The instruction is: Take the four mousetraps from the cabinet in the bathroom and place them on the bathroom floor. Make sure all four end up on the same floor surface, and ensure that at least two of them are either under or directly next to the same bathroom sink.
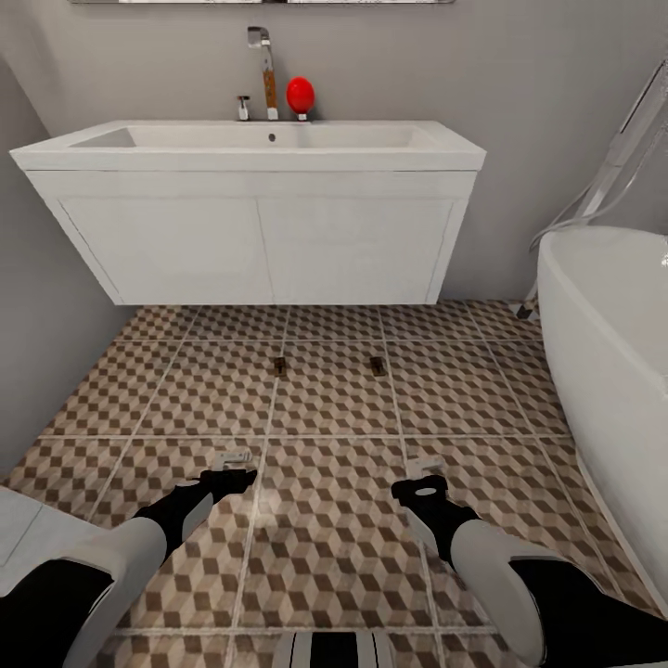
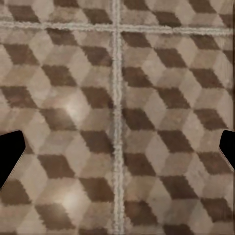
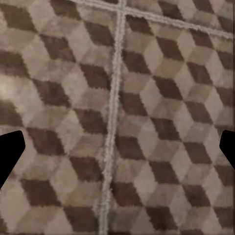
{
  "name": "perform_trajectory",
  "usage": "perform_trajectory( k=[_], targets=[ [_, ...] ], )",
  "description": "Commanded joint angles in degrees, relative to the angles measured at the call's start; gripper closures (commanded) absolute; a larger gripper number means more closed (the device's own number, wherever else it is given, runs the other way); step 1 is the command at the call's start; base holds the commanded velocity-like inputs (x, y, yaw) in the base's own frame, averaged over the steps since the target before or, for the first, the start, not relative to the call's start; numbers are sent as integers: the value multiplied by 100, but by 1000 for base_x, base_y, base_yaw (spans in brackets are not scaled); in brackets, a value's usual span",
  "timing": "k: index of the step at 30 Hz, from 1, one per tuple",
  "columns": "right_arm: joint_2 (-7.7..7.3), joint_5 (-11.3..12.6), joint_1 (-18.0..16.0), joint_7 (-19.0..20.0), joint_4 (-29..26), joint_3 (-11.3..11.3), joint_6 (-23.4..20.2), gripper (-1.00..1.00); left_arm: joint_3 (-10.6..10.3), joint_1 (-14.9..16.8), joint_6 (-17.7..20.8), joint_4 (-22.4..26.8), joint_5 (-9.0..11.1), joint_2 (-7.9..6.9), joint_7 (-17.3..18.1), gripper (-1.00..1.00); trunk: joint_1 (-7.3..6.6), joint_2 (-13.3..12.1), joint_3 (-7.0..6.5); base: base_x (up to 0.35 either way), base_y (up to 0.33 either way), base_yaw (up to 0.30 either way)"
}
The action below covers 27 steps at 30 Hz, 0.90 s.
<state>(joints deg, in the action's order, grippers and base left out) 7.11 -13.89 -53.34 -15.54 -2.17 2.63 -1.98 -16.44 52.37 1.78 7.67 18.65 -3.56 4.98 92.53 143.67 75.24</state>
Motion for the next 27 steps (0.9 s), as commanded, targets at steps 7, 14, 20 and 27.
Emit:
perform_trajectory(
  k=[7, 14, 20, 27],
  targets=[
    [3, -54, -1, -20, -3, 28, -17, -100, -44, 1, 13, 6, 59, -4, 11, -100, -19, -8, -152, 0, 0, 0],
    [1, -53, -1, -20, -3, 27, -18, -100, -44, 1, 8, 6, 59, -4, 11, -100, -37, -18, -307, 0, 0, 0],
    [2, -53, -1, -20, -3, 27, -16, -100, -44, 1, 7, 6, 59, -4, 11, -100, -52, -26, -440, 0, 0, 0],
    [1, -56, -1, -20, -3, 27, -14, -100, -44, 1, 6, 6, 59, -4, 11, -100, -70, -35, -595, 0, 0, 0]
  ],
)
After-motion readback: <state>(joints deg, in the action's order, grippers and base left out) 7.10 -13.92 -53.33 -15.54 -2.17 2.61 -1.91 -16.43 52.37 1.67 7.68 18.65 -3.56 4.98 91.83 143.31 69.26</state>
